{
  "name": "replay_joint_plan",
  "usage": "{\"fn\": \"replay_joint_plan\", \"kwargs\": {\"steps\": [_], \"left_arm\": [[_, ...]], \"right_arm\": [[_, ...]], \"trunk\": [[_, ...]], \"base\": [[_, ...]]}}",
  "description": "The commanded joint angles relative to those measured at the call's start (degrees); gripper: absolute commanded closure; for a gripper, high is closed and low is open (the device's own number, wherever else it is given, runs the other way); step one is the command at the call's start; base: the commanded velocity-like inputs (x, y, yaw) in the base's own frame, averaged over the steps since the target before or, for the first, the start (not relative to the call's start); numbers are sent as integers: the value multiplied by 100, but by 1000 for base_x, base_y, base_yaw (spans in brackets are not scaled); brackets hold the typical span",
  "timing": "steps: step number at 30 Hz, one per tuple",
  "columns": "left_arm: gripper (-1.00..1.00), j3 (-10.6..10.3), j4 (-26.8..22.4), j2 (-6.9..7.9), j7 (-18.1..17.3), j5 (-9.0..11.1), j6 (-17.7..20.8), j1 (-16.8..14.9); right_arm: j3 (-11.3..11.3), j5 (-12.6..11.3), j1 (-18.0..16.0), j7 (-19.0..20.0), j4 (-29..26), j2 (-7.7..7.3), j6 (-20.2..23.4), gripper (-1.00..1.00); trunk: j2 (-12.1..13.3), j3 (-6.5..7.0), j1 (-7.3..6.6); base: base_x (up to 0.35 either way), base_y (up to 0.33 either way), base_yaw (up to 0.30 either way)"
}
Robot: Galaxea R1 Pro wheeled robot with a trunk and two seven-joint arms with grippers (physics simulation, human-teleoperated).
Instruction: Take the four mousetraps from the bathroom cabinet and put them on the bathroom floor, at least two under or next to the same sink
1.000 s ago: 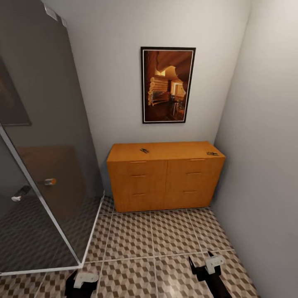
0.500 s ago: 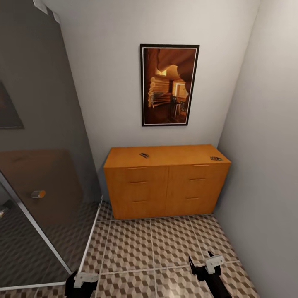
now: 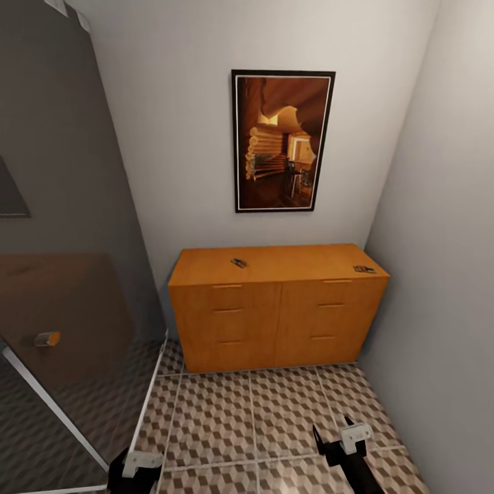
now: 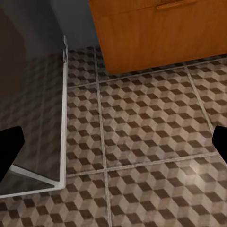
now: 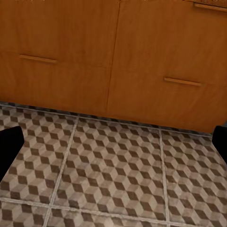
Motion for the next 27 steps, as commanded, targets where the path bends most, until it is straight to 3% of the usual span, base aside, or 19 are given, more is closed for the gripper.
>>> {"fn": "replay_joint_plan", "kwargs": {"steps": [1, 27], "left_arm": [[-100, -49, 18, -4, 29, 14, -29, -9], [-100, -49, 24, -4, 29, 14, -29, -8]], "right_arm": [[33, -20, -6, 6, 4, -2, -15, -100], [33, -20, -6, 6, 4, -2, -18, -100]], "trunk": [[-12, -12, 5], [-12, -12, 5]], "base": [[167, 0, 0], [165, 0, 0]]}}
